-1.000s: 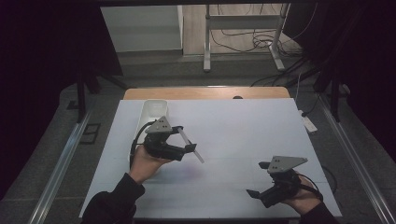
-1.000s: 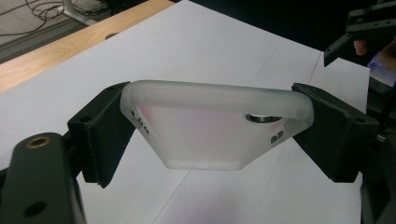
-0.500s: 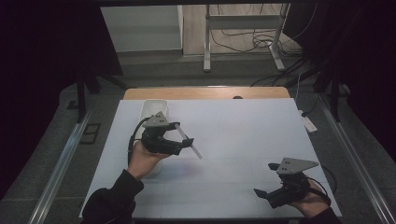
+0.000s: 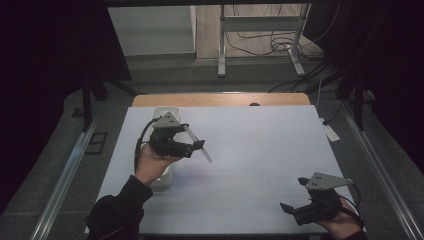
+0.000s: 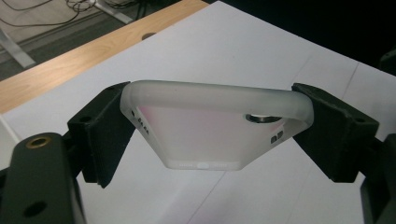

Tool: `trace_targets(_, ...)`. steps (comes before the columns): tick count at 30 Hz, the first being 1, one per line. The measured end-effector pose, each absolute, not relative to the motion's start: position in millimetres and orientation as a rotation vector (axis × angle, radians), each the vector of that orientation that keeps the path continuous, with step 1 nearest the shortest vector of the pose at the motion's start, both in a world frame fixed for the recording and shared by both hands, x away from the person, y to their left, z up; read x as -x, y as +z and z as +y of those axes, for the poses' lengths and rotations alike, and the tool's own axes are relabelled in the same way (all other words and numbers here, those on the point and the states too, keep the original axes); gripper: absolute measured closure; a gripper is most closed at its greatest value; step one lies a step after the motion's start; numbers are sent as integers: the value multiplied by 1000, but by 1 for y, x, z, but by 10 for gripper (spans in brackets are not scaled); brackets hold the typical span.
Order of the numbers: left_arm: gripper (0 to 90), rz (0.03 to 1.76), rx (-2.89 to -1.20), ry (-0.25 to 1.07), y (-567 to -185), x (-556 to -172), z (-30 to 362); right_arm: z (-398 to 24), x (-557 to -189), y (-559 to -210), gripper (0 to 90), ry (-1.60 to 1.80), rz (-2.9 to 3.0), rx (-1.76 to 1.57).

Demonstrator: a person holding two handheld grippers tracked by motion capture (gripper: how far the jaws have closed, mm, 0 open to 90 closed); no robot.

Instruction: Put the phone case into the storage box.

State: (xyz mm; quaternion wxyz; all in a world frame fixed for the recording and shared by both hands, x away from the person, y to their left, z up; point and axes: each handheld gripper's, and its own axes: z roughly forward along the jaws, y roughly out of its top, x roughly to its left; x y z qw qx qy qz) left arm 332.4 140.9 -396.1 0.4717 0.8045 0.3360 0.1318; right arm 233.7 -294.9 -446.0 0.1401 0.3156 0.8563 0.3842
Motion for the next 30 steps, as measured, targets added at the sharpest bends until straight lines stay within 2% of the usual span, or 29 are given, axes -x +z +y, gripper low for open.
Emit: trace_targets(30,173,909,-1985,394,-369,-353,159,-314,-216,-447,0,1059,2314,-1132)
